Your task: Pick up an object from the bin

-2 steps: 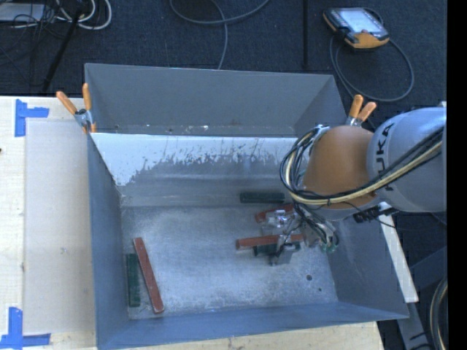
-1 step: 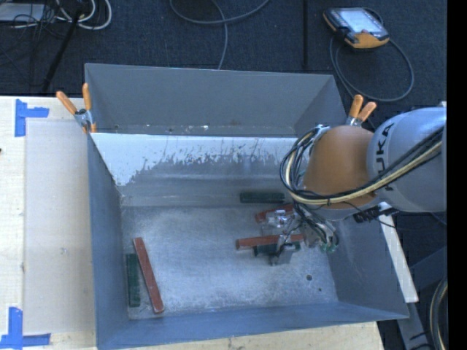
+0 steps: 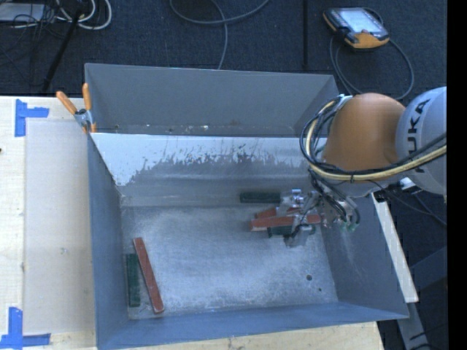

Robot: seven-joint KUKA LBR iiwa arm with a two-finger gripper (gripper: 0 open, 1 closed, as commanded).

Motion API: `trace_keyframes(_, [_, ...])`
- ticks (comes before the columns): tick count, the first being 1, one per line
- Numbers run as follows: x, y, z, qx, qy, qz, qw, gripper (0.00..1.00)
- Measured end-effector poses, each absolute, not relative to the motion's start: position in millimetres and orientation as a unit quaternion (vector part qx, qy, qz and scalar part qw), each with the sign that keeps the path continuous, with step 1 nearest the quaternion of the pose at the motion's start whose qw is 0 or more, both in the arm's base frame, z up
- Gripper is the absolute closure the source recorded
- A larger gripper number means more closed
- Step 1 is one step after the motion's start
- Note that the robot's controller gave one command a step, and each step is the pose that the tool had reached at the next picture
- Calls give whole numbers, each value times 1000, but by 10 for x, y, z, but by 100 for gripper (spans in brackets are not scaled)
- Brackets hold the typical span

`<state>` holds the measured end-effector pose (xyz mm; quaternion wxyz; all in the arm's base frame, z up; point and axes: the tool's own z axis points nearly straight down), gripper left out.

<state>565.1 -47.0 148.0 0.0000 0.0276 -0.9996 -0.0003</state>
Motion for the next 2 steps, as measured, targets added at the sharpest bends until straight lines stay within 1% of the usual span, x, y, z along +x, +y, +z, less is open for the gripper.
trace_keyframes(1, [5651, -473, 1480, 27, -1000, 0, 0, 100])
trace_keyframes(2, [5743, -573, 2200, 24, -1000, 0, 0, 100])
